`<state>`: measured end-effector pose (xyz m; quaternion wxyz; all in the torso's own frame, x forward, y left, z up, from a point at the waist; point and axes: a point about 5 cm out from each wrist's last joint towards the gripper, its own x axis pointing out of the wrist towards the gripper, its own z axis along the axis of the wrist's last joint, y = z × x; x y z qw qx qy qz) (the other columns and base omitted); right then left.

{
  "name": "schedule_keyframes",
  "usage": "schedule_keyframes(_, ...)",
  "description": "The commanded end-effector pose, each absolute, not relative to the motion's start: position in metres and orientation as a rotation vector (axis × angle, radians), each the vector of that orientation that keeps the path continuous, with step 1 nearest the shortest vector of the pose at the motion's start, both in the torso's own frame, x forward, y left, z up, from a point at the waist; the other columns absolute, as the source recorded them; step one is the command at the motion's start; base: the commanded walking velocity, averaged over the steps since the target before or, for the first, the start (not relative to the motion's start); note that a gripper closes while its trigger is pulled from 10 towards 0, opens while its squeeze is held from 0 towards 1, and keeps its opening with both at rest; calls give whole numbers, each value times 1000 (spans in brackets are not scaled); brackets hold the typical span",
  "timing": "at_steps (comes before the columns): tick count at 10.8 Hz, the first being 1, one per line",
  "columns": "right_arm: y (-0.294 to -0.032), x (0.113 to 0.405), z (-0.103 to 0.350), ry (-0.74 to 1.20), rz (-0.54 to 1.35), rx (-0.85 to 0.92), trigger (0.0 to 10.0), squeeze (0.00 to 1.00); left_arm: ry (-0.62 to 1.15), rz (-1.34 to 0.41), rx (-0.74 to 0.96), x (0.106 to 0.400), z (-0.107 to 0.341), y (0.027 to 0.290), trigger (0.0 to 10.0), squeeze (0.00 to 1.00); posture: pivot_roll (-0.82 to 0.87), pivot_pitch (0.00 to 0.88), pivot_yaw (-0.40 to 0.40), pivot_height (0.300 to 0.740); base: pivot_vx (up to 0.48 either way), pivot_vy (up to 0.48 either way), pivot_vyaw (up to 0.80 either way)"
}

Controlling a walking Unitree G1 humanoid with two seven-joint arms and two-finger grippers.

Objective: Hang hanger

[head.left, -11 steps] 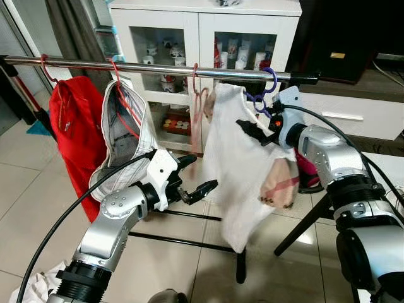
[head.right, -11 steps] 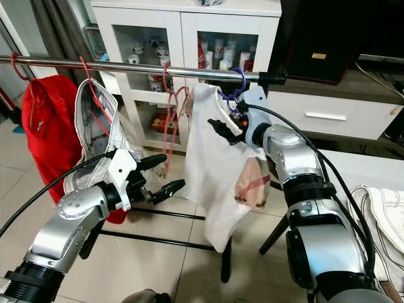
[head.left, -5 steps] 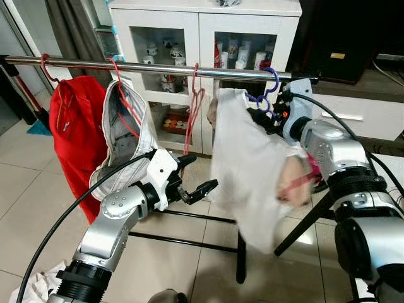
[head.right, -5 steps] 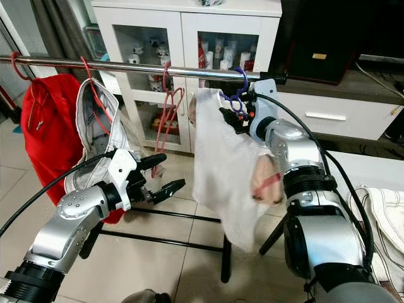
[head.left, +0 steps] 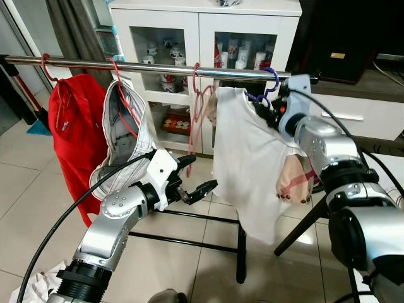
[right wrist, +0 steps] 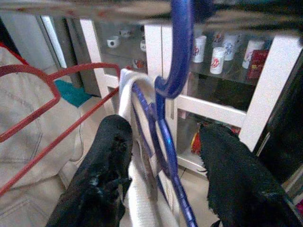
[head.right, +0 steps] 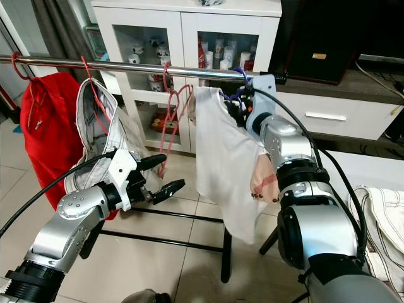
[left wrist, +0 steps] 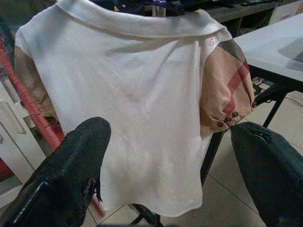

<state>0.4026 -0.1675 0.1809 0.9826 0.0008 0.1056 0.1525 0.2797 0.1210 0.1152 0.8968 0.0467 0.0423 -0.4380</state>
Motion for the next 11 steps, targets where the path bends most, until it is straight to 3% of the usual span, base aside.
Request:
schedule_keyframes(1,-166,405,186,198,296,12,2353,0,76,-894,120,283,118,124,10000,0,-71,0,56,740,0,0,0)
schedule_keyframes(5,-158,405,182,208,337,1,2353,0,72,-895,120,284,119,123,10000,0,-76,0,60,740,0,0,0)
schedule_keyframes(7,-158,406,182,205,340,-1,1569,0,72,-898,120,285,119,122,10000,0,-78,0,61,740,0,0,0)
schedule_keyframes(8,-157,406,182,198,347,-7,431,0,71,-898,119,284,119,122,10000,0,-78,0,61,740,0,0,0)
schedule_keyframes(9,-157,406,183,195,350,-9,0,0,71,-899,119,285,119,122,10000,0,-80,0,61,740,0,0,0)
schedule_keyframes(11,-157,404,181,181,365,-11,0,0,73,-898,119,283,118,121,10000,0,-80,0,61,740,0,0,0)
